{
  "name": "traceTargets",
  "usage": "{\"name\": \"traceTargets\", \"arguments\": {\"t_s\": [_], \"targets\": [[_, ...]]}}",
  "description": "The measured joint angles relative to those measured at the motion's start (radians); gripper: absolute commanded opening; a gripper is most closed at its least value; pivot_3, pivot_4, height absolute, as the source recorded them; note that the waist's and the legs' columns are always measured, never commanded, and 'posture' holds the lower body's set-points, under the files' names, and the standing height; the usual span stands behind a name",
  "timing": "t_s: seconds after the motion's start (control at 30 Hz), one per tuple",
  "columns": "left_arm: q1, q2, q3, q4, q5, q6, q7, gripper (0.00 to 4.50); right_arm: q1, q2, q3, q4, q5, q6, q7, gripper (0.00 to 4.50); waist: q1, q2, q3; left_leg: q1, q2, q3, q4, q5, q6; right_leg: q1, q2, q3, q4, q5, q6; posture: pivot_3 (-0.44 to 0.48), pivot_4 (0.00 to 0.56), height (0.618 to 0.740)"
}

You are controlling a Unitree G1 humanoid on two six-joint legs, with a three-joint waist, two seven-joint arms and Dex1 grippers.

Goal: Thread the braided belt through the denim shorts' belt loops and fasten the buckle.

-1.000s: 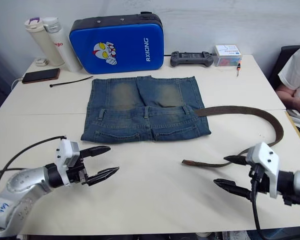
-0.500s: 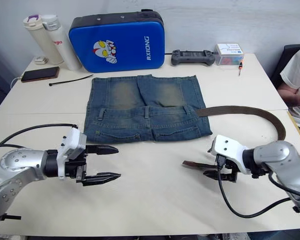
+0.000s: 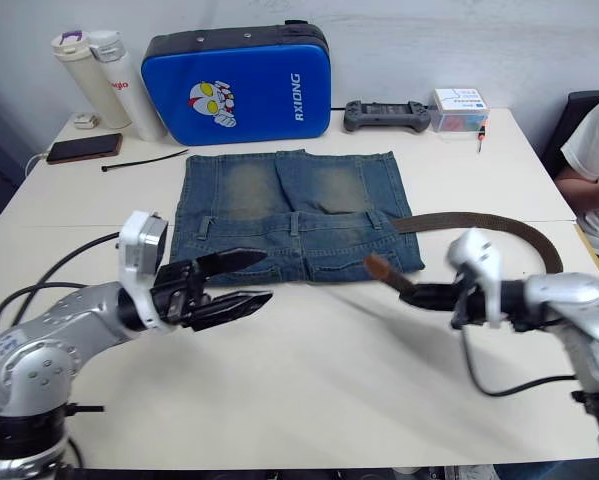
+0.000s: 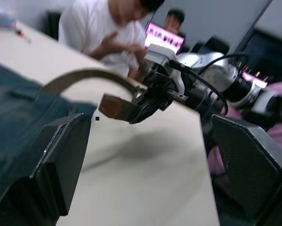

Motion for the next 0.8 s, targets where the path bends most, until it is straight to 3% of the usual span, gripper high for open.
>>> {"name": "traceTargets", "arguments": {"t_s": [0.17,0.4,0.5,0.77,0.8], "targets": [[-0.075,-0.153,-0.127,0.116,0.051,-0.025,0.008,4.50,-0.057,0.022,-0.049,-0.080,0.212,0.179,-0.073,0.05,-0.002,0.000,0.000,-0.001,0.000,-0.001,0.001,0.000,0.000,0.000,0.001,-0.001,0.000,0.000,0.000,0.000,0.150,0.740],[-0.187,-0.292,-0.229,0.225,0.128,-0.079,-0.020,4.50,-0.043,0.045,-0.037,-0.151,0.248,0.221,-0.168,0.05,0.003,0.000,0.000,-0.003,0.000,0.000,0.004,0.001,-0.002,-0.001,0.001,-0.001,0.000,0.000,0.000,0.000,0.150,0.740],[-0.191,-0.325,-0.245,0.265,0.149,-0.094,-0.036,3.63,-0.037,0.046,-0.035,-0.172,0.259,0.223,-0.188,0.00,0.000,0.000,0.000,-0.003,0.000,0.000,0.004,0.001,-0.002,-0.001,0.001,-0.001,0.001,0.000,0.000,0.000,0.150,0.740],[-0.250,-0.387,-0.238,0.365,0.172,-0.107,-0.068,0.03,-0.028,0.046,-0.045,-0.177,0.291,0.226,-0.232,0.00,0.005,-0.001,0.000,-0.004,0.000,-0.001,0.005,0.001,-0.002,-0.001,0.001,-0.001,0.000,0.000,0.001,0.000,0.150,0.740],[-0.259,-0.393,-0.236,0.380,0.172,-0.105,-0.078,0.01,-0.025,0.046,-0.055,-0.182,0.297,0.226,-0.245,0.00,0.005,-0.001,0.000,-0.004,0.000,-0.001,0.005,0.001,-0.002,-0.001,0.001,-0.001,0.000,0.000,0.001,0.000,0.150,0.740]]}}
